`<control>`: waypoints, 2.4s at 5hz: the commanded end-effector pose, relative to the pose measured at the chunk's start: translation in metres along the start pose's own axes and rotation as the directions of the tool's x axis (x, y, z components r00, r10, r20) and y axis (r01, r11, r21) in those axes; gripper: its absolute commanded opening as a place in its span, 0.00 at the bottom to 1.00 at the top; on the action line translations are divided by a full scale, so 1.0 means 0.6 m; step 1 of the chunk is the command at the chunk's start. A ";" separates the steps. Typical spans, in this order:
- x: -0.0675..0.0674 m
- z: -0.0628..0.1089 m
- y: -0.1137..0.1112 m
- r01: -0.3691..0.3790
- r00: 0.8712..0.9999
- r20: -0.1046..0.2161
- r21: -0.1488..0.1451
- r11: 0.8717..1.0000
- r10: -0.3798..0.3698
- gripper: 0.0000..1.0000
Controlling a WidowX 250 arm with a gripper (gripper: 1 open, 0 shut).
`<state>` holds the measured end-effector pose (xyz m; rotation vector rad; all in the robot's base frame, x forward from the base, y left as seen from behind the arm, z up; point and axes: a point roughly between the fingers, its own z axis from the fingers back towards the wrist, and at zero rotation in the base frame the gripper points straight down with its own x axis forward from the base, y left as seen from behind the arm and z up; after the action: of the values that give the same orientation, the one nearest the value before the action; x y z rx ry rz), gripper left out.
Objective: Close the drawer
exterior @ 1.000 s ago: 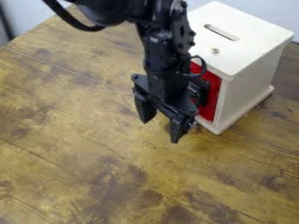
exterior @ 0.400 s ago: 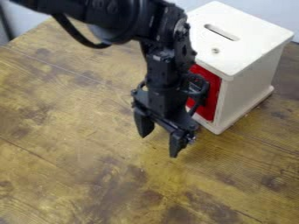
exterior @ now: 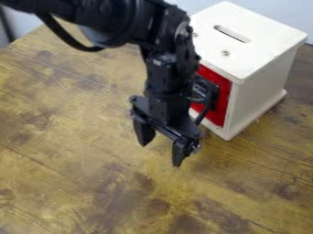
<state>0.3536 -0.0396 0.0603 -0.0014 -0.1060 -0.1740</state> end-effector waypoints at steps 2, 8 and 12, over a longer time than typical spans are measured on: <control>0.001 0.082 0.028 -0.031 0.994 0.104 0.007 1.000 0.030 1.00; 0.034 0.125 0.104 0.071 0.996 0.055 0.000 0.997 -0.071 1.00; 0.024 0.078 0.095 -0.023 0.999 0.037 0.005 1.000 0.023 1.00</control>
<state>0.3690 0.0143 0.0909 -0.0059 -0.0905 -0.1477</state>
